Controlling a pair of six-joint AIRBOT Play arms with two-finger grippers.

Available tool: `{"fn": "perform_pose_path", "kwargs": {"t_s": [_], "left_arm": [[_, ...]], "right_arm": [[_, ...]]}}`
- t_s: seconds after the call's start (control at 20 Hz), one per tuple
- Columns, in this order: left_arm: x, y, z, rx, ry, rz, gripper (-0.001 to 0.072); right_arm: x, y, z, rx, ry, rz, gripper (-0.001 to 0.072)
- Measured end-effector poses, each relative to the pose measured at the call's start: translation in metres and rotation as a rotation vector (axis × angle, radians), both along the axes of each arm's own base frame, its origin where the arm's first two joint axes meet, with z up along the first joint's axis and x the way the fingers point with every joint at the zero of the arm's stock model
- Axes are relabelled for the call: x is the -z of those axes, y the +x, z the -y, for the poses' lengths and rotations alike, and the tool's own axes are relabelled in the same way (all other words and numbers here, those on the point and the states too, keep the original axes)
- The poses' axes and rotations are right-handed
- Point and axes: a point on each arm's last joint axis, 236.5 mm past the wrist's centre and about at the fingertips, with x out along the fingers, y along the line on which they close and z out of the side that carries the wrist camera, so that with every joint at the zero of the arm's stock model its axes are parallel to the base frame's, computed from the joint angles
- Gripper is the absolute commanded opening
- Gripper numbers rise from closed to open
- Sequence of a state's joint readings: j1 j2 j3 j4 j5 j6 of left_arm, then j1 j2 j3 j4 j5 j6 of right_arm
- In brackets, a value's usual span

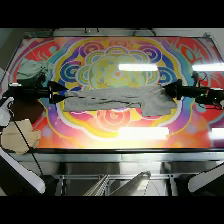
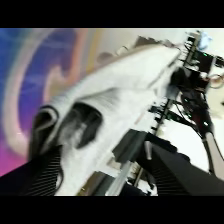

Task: Fold the shirts.

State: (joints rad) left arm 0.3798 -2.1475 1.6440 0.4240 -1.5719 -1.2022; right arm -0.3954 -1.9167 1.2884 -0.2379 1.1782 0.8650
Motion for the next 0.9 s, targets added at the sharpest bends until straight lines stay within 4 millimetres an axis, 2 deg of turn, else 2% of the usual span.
{"fn": "perform_pose_path", "kwargs": {"t_s": [0.05,0.1,0.2,0.25,0.35,0.45,0.55,0.7,0.75,0.8,0.85,0.9], "left_arm": [[-0.012,0.001,-0.001,0.009,-0.028,0.013,0.0589],[-0.026,0.003,-0.002,0.020,-0.055,0.031,0.0589],[-0.052,0.009,-0.004,0.036,-0.074,0.085,0.0587],[-0.065,0.012,-0.003,0.049,-0.072,0.116,0.0515],[-0.084,0.015,0.003,0.078,-0.049,0.161,0.0002],[-0.093,0.014,0.013,0.116,-0.030,0.184,0.0002],[-0.097,0.013,0.030,0.157,-0.014,0.191,0.0002],[-0.083,0.006,0.064,0.246,0.068,0.175,0.0003],[-0.074,0.002,0.077,0.285,0.108,0.168,0.0002],[-0.065,-0.001,0.094,0.323,0.154,0.162,0.0003],[-0.056,-0.006,0.110,0.363,0.195,0.162,0.0003],[-0.048,-0.009,0.129,0.397,0.236,0.168,0.0003]], "right_arm": [[-0.011,-0.002,0.004,-0.021,-0.001,0.020,0.0445],[-0.020,-0.004,0.010,-0.034,-0.009,0.026,0.0546],[-0.027,-0.009,0.031,-0.039,-0.083,0.008,0.0648],[-0.026,-0.012,0.040,-0.038,-0.124,-0.016,0.0654],[-0.014,-0.021,0.052,-0.048,-0.193,-0.082,0.0653],[0.001,-0.028,0.054,-0.065,-0.228,-0.142,0.0651],[0.016,-0.034,0.045,-0.101,-0.242,-0.189,0.0650],[0.029,-0.037,0.020,-0.158,-0.232,-0.223,0.0649],[0.032,-0.038,0.009,-0.182,-0.225,-0.233,0.0625],[0.036,-0.040,0.000,-0.206,-0.228,-0.239,0.0450],[0.042,-0.042,-0.007,-0.224,-0.239,-0.250,0.0336],[0.045,-0.043,-0.014,-0.240,-0.241,-0.256,0.0138]]}}
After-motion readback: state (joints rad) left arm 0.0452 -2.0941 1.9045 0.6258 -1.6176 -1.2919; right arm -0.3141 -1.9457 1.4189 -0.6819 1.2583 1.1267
